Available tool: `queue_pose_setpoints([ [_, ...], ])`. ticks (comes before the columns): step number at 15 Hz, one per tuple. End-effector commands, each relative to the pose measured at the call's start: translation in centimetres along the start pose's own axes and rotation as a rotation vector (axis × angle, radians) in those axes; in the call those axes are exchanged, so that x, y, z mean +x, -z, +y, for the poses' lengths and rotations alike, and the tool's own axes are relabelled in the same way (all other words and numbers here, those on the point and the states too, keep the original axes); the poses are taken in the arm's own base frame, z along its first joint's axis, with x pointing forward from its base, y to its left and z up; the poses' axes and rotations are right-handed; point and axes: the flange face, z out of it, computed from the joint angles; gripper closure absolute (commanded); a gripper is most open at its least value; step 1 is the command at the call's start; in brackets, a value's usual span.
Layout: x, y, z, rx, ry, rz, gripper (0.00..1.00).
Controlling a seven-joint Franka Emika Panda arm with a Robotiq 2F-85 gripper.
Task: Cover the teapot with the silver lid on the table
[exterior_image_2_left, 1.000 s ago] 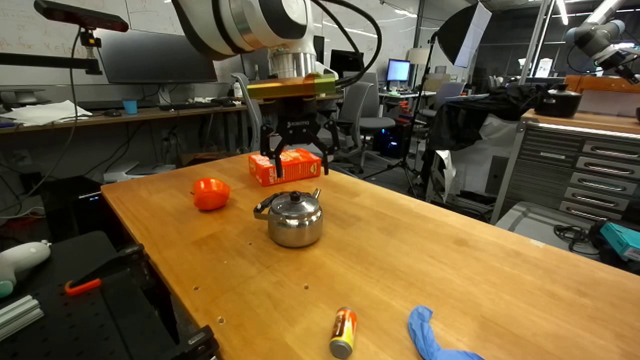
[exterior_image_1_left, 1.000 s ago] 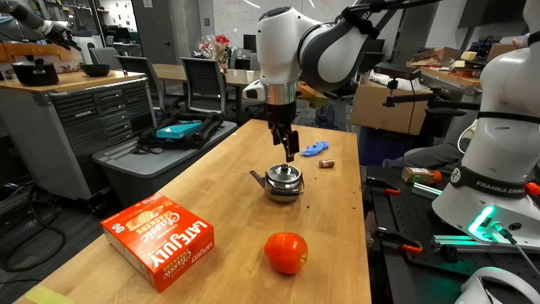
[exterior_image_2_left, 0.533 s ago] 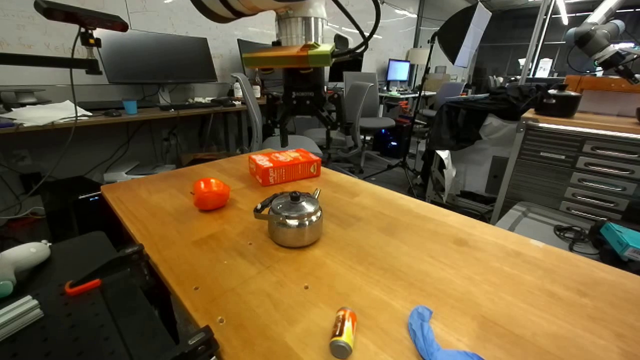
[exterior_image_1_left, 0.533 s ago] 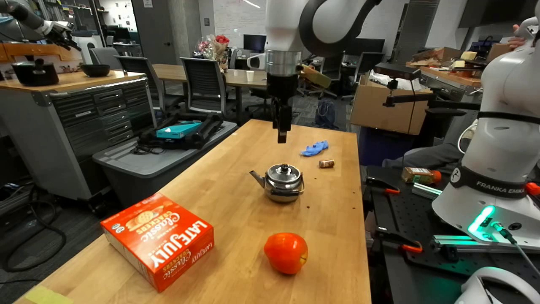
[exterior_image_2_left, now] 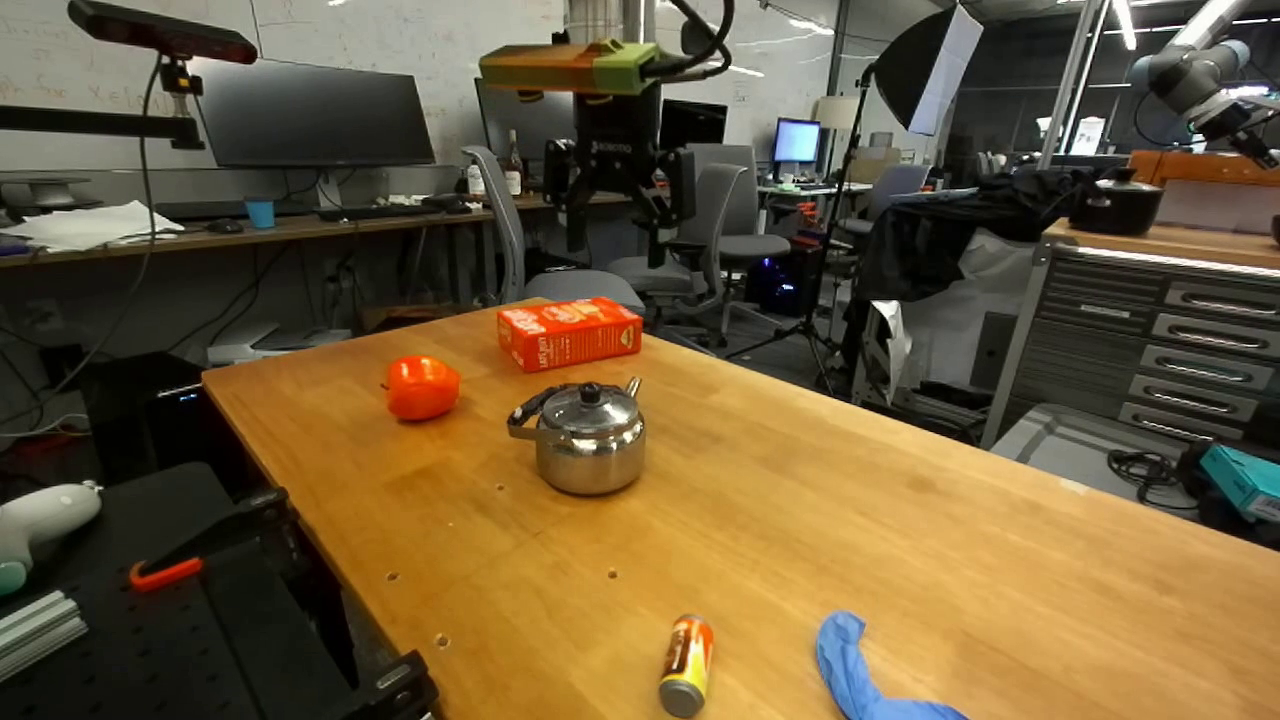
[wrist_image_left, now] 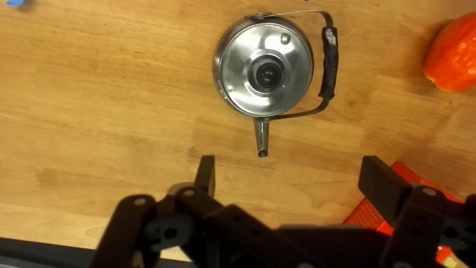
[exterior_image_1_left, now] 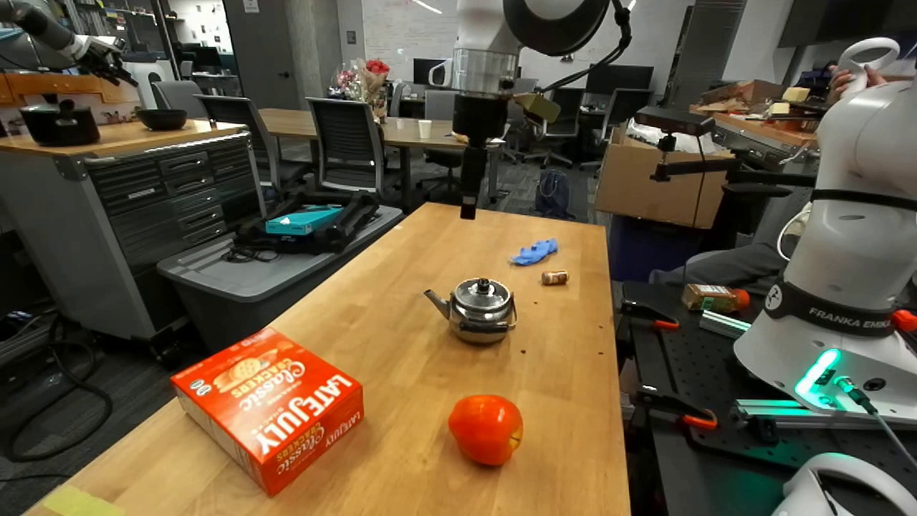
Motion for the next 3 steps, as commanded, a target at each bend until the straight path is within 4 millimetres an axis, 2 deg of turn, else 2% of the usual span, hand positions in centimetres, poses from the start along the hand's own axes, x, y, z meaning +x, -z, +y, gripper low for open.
queue_pose_setpoints([
  [1,0.03,0.07,0.03,0.002,-0.003,-0.001,0.00],
  [3,0.01,0.06,0.04,0.002,-0.005,-0.002,0.00],
])
